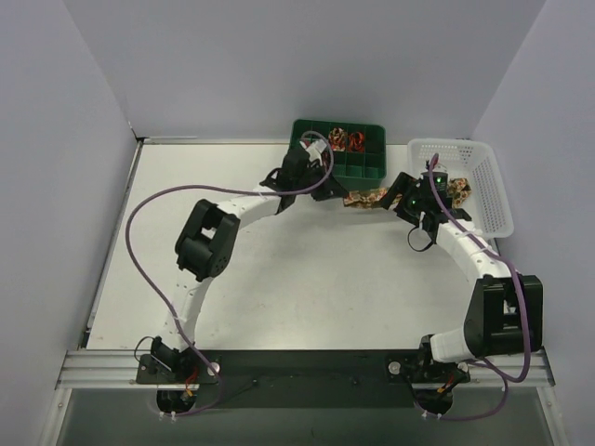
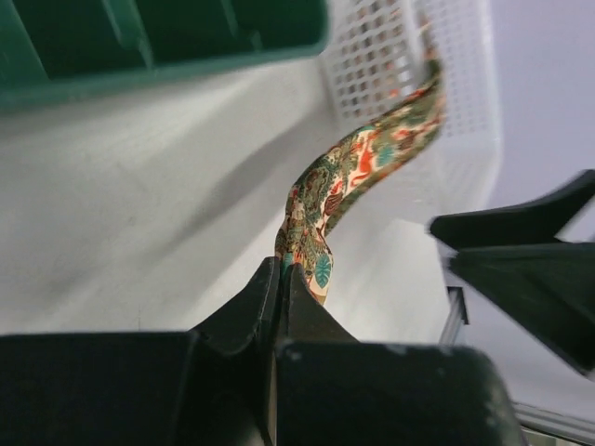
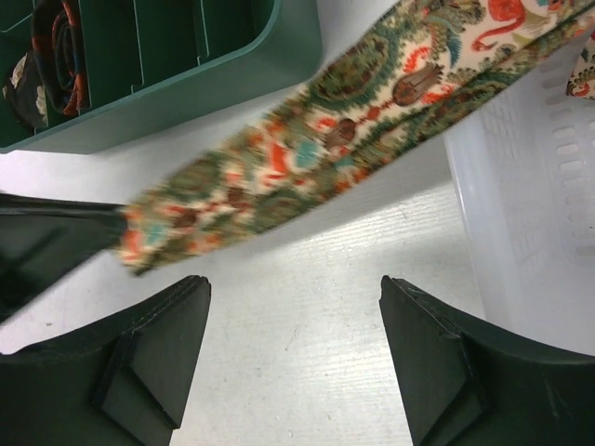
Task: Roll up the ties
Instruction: Move the tie to the center of the board, then flatten out the tie at the center of the board.
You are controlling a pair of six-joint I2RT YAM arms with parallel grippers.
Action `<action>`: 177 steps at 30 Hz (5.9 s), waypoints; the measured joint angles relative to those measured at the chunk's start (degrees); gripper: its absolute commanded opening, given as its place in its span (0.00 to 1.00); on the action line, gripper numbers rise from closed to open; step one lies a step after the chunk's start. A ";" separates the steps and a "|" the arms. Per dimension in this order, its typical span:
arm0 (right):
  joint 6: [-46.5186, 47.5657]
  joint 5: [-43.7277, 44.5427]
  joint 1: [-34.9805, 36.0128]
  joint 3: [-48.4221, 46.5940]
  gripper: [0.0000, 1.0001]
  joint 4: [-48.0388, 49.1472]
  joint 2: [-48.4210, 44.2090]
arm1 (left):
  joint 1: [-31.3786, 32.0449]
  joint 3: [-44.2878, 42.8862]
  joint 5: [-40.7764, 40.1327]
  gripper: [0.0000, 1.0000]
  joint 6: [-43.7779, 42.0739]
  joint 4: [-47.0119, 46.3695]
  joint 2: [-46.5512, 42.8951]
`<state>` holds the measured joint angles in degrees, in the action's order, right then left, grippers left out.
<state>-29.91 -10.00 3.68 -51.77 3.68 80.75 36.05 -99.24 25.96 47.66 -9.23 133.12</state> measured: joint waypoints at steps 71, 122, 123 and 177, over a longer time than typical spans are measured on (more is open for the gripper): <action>2.36 10.21 4.46 -10.88 0.40 -0.90 16.06 | -49.51 49.18 -5.14 0.00 -12.13 27.17 -60.94; 7.98 23.45 2.49 -13.73 0.00 -36.00 23.89 | -45.79 49.13 2.47 0.00 -8.76 18.12 -60.06; 7.91 23.93 1.86 -13.57 0.00 -36.02 23.43 | -45.86 49.20 2.71 0.00 -8.72 18.16 -60.11; 20.28 -9.64 36.37 -49.51 0.05 -27.21 49.33 | -49.83 51.89 11.37 0.06 -9.09 19.63 -57.96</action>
<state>-9.63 -19.64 40.05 -101.27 -23.53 130.08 -13.78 -47.35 37.32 38.57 10.39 75.16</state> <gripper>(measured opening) 0.054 0.053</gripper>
